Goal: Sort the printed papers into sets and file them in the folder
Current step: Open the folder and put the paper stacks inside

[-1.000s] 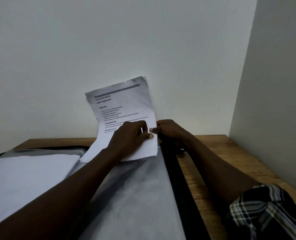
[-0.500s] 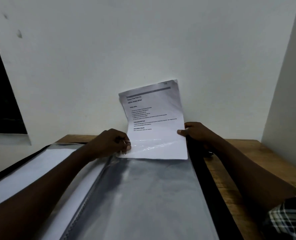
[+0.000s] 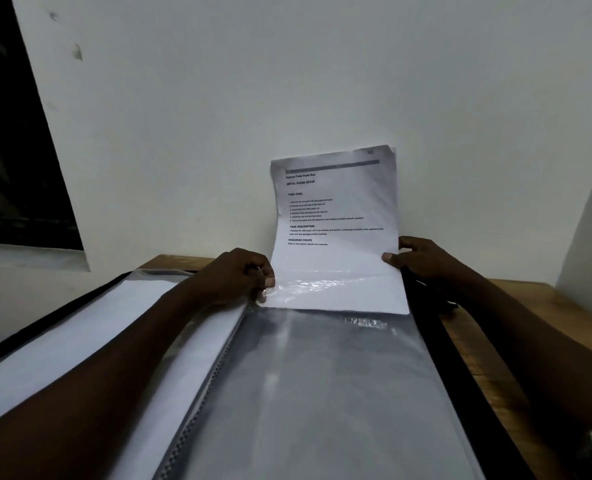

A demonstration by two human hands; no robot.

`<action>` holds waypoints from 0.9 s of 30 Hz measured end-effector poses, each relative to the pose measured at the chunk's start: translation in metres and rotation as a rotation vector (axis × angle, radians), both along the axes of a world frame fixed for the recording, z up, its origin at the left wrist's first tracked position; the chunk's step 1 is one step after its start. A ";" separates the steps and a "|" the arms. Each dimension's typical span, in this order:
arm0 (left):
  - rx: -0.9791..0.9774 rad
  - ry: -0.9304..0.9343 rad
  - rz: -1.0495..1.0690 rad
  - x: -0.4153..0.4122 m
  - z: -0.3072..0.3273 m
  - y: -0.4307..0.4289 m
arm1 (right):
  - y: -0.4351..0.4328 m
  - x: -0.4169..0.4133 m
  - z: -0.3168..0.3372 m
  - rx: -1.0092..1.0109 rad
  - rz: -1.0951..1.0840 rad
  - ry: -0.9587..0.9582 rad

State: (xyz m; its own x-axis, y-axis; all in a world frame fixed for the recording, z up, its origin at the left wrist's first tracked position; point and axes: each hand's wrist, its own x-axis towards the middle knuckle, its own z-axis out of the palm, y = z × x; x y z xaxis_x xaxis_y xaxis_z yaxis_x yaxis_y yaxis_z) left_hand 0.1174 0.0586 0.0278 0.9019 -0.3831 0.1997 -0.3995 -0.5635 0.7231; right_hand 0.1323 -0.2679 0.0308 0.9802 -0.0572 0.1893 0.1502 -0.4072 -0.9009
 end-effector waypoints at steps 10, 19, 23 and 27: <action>0.143 -0.151 0.086 0.001 0.001 -0.007 | -0.001 0.000 0.003 -0.085 0.132 0.070; 0.221 -0.188 0.069 0.007 -0.003 -0.008 | 0.005 0.002 0.003 0.046 0.087 0.059; 0.143 -0.168 0.095 0.003 -0.004 -0.006 | 0.002 0.006 0.003 0.030 0.058 0.072; 0.103 -0.171 0.107 -0.001 -0.004 -0.007 | -0.001 -0.001 0.005 -0.074 0.151 0.209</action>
